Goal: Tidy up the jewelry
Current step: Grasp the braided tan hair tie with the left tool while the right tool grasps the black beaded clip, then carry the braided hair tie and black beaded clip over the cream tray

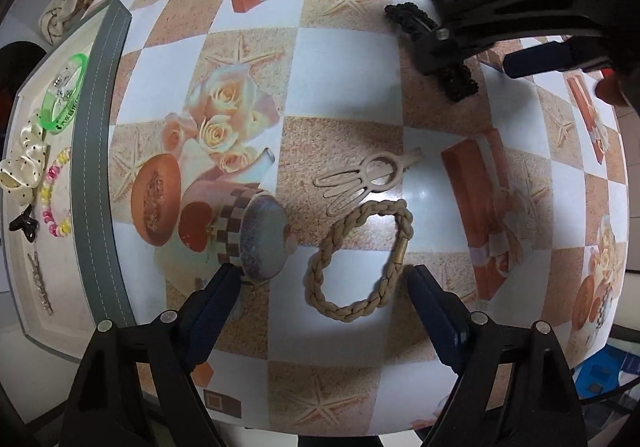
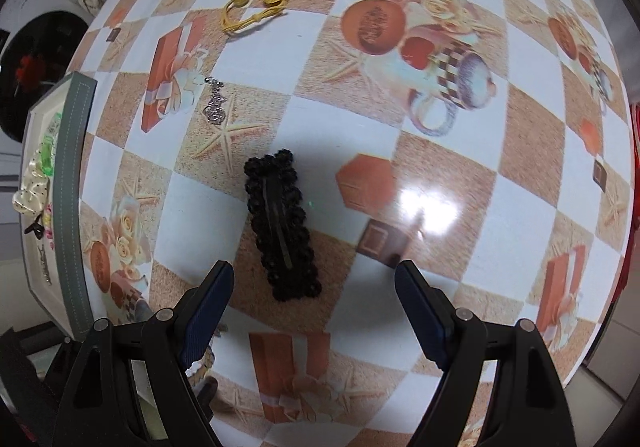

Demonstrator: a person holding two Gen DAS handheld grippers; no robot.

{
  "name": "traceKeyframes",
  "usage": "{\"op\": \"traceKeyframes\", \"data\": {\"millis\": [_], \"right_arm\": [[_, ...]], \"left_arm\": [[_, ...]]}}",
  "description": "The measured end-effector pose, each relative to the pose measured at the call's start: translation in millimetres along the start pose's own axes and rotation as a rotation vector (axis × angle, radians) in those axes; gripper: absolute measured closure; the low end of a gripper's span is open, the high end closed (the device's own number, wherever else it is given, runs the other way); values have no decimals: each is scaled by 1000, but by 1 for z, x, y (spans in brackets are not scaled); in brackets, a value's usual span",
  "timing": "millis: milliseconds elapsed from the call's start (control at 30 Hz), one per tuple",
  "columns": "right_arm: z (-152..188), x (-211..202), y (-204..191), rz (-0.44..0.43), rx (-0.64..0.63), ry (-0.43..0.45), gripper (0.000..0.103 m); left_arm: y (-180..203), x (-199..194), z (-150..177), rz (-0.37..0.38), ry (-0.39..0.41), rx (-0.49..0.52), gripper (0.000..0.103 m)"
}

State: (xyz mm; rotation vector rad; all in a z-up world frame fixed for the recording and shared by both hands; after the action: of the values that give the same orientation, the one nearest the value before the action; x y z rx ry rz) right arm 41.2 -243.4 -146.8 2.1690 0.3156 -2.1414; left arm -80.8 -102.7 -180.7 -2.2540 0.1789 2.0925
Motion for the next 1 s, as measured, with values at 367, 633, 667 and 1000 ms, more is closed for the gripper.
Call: {"op": "traceKeyframes", "data": {"millis": [367,633,667,1000], "right_arm": [[-10,9,-47,102,-78,24,38],[-4,7,-79,135,-115,34,71],[-1,5,-78,133,-112,37,71],[17,-20,-65,21,-23,45,71]], "left_arm": [[4,-6,6,12,14,24,38],[10,-14,-3,88,5,10,86],[10,-17,-4,103,5,-5,86],[-11,-52,-14,202,42,-106,86]]}}
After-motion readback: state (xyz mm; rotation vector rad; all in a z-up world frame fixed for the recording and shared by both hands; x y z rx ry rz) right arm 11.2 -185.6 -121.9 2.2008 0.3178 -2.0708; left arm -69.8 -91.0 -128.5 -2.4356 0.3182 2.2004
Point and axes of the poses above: each gripper's, at about its wrist camera, not at the fingertips, and x roughly the way its jaws point, y to its right, z to its underside, the point moved 1 cm from there along x, roughly the way its jaws point, and after that the axes turned 1 degree about z, right-handed, at the moved point
